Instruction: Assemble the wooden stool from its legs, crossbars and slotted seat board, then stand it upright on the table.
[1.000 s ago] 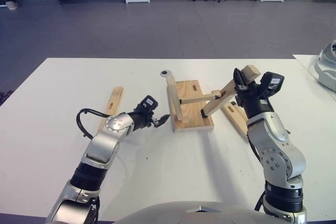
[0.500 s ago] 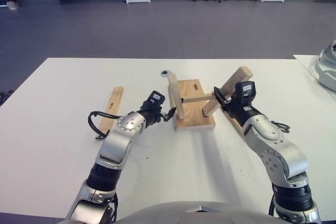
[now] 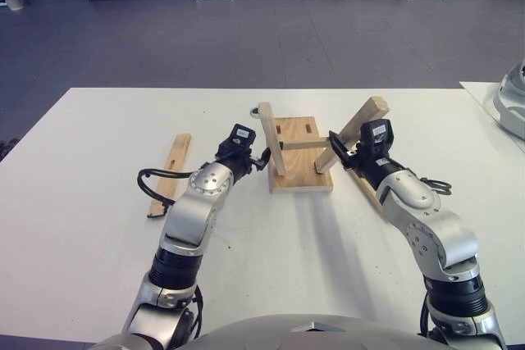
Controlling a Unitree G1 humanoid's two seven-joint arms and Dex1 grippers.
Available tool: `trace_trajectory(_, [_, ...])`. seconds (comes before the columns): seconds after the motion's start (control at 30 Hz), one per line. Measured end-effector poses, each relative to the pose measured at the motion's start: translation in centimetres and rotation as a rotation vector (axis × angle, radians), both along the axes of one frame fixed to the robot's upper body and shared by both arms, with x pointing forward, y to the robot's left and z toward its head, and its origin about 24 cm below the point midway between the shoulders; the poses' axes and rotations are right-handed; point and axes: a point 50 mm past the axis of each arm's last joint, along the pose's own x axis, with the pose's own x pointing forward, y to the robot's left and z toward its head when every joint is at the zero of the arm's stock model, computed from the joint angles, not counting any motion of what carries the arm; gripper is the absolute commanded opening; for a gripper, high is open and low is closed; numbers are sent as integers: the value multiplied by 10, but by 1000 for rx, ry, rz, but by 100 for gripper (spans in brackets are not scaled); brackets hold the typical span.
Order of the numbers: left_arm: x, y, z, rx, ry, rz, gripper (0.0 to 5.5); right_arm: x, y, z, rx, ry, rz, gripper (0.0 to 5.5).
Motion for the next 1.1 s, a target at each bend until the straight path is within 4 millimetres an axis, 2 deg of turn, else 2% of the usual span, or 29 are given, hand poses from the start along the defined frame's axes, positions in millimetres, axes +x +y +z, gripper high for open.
trace_trajectory(0.13, [-1, 9, 9, 13, -38, -16, 409, 1, 1, 0, 40, -4, 14, 272])
trace_trajectory(0.23, [-1, 27, 23, 12, -104, -28, 409, 0, -1, -1, 84, -29, 37, 272])
trace_trajectory(0.37, [3, 54, 42, 29, -198, -1, 409, 3, -8, 27, 164, -228, 75, 272])
trace_trajectory(0.5, [17, 65, 84, 32, -384, -19, 409, 8, -15, 65, 206, -444, 136, 272])
trace_trajectory(0.57, [29, 71, 120, 7, -520, -21, 409, 8, -16, 88, 192, -552, 215, 272])
trace_trajectory(0.6, [30, 65, 144, -53, -609, -68, 409, 9, -16, 102, 202, -607, 246, 272])
trace_trajectory(0.67, [27, 49, 168, -204, -677, -178, 409, 19, -22, 120, 221, -648, 257, 272])
trace_trajectory(0.73, [26, 35, 165, -283, -653, -257, 409, 32, -27, 120, 231, -590, 243, 272])
trace_trajectory(0.8, [26, 26, 151, -318, -596, -298, 409, 43, -27, 98, 210, -433, 243, 272])
trace_trajectory(0.83, [32, 23, 128, -351, -503, -301, 409, 46, -28, 81, 192, -343, 241, 272])
trace_trajectory(0.87, [44, 23, 96, -372, -378, -287, 409, 47, -29, 78, 173, -312, 239, 272])
trace_trajectory(0.9, [53, 23, 86, -385, -367, -279, 409, 47, -30, 73, 162, -281, 241, 272])
trace_trajectory(1.0, [69, 19, 80, -273, -412, -283, 409, 48, -26, 72, 171, -264, 243, 272])
trace_trajectory(1.1, [72, 17, 82, -236, -422, -284, 409, 50, -25, 72, 252, -243, 226, 272])
